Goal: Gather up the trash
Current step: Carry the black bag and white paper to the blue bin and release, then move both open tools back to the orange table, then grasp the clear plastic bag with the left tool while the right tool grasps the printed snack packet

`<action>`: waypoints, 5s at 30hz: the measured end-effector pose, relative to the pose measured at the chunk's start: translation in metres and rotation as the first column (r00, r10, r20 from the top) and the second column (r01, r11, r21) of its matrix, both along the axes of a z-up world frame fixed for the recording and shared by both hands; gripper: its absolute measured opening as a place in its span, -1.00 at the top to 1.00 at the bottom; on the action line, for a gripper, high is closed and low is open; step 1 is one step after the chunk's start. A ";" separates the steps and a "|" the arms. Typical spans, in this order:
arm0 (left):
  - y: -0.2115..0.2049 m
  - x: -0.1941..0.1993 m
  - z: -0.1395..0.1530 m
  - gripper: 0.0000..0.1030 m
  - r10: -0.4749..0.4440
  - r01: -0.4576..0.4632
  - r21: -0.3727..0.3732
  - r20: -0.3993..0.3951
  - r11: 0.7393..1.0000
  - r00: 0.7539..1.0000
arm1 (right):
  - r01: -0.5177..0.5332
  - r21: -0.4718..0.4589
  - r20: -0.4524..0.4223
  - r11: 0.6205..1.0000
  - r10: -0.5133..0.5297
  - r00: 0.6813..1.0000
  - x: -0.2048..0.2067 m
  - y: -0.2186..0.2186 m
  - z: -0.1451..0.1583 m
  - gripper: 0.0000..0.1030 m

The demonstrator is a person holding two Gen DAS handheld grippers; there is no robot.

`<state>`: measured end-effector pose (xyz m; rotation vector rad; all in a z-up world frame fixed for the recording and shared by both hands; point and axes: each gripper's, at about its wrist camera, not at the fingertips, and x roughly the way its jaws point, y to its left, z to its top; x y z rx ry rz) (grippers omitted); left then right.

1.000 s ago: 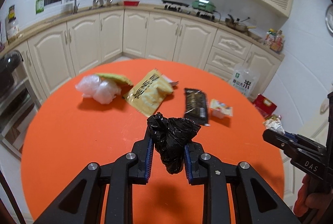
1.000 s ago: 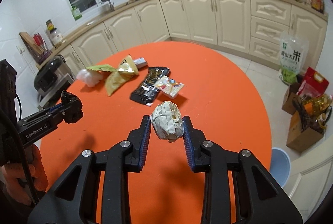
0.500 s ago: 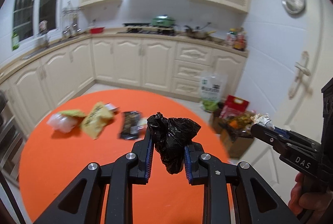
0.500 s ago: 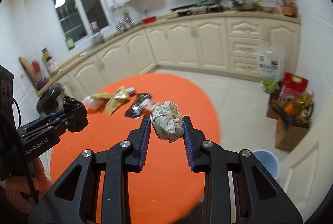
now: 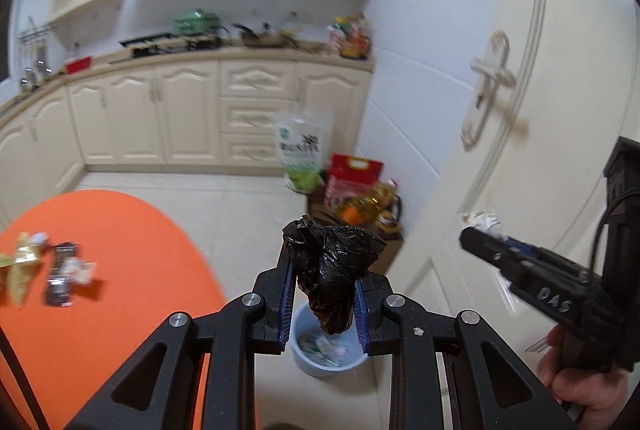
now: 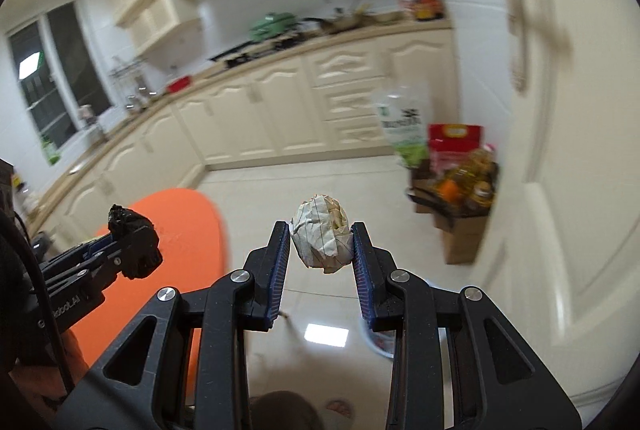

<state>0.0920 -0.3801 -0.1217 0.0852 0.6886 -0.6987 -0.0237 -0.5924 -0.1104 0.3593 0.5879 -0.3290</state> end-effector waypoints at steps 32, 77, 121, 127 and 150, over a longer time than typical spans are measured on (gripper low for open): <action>-0.210 0.228 -0.144 -0.86 0.067 0.032 0.286 -0.331 0.958 0.941 | 0.260 0.330 -0.246 0.907 -0.184 0.952 0.074 -0.173 -0.196 -1.00; 0.273 -0.122 0.043 -0.98 0.445 -0.430 -0.117 0.155 0.895 0.882 | -0.161 -0.126 0.089 0.979 0.173 0.981 0.060 0.237 0.089 -1.00; 0.330 -0.020 0.009 -0.98 0.652 -0.653 -0.003 -0.038 0.757 0.757 | -0.380 -0.127 -0.226 0.916 0.346 0.911 0.203 0.300 -0.032 -0.99; 0.328 0.064 0.004 -0.98 0.658 -0.654 0.072 -0.092 0.753 0.747 | -0.382 -0.108 -0.298 0.918 0.337 0.893 0.248 0.291 -0.074 -0.84; 0.306 0.278 -0.039 -0.98 0.700 -0.681 0.163 -0.175 0.714 0.692 | -0.434 -0.075 -0.318 0.898 0.391 0.864 0.288 0.290 -0.093 0.28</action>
